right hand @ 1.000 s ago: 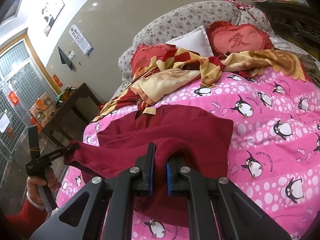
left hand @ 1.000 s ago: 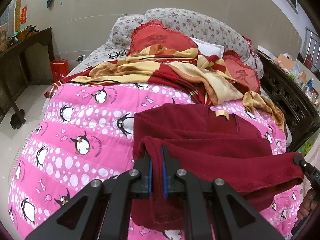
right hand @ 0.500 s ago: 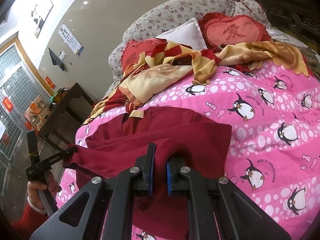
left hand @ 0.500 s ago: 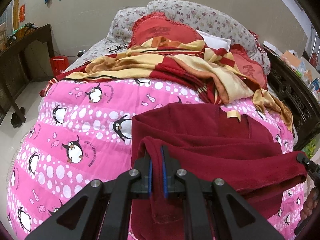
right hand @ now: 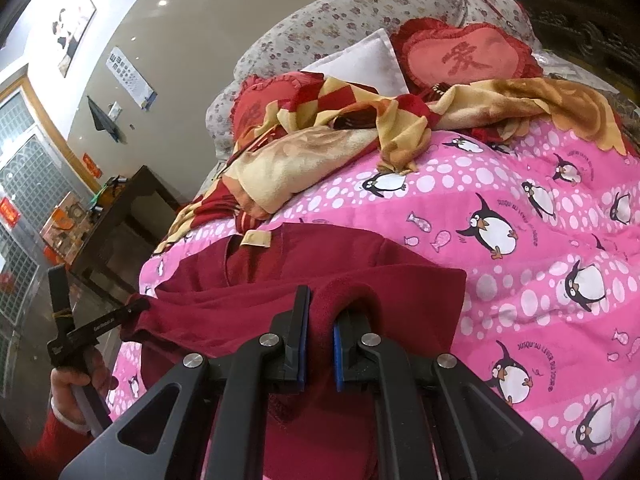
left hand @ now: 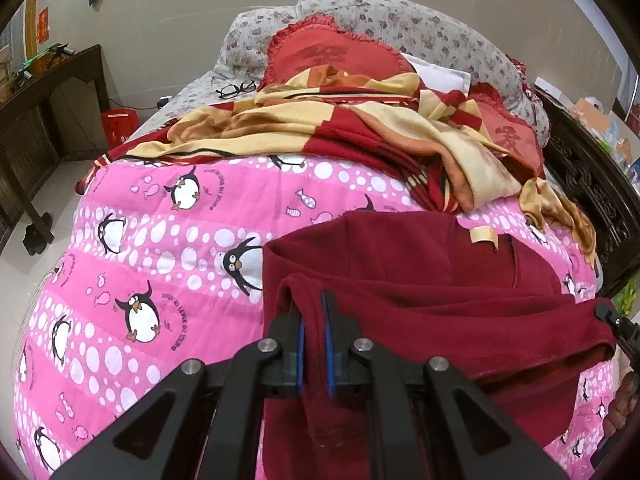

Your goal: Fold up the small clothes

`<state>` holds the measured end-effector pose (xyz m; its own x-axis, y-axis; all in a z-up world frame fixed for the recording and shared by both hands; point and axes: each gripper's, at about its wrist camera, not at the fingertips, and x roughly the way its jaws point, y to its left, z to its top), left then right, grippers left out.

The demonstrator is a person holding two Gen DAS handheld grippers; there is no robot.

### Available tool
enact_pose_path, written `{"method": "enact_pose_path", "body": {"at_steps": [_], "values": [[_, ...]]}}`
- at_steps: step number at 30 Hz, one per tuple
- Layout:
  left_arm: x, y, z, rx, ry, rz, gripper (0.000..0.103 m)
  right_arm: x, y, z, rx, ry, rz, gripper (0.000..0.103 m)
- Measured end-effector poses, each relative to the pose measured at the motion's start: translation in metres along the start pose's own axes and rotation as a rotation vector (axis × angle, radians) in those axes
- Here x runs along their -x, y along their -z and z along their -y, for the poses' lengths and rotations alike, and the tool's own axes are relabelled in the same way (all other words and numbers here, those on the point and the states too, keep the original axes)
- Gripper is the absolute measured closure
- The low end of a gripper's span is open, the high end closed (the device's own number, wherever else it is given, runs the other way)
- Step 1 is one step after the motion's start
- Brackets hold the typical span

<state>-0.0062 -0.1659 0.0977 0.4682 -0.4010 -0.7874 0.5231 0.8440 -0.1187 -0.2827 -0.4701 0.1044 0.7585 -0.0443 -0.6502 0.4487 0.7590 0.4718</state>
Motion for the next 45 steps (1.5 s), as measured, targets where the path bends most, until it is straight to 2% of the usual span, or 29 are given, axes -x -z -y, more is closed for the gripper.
{"method": "enact_pose_path", "body": {"at_steps": [25,29,37,45], "values": [[-0.045,-0.007,0.005,-0.004,-0.062,-0.052,0.095,-0.05,-0.013,0.028,-0.063,0.022,-0.076,0.082],[-0.05,-0.006,0.005,-0.005,-0.071,-0.058,0.095,-0.047,-0.014,0.028,-0.065,0.008,-0.085,0.081],[-0.054,-0.004,0.007,-0.011,-0.084,-0.059,0.095,-0.02,-0.005,-0.001,0.067,0.02,-0.071,0.073],[-0.052,-0.005,0.006,-0.007,-0.074,-0.063,0.095,-0.026,-0.01,0.005,0.026,0.003,-0.075,0.072]]}}
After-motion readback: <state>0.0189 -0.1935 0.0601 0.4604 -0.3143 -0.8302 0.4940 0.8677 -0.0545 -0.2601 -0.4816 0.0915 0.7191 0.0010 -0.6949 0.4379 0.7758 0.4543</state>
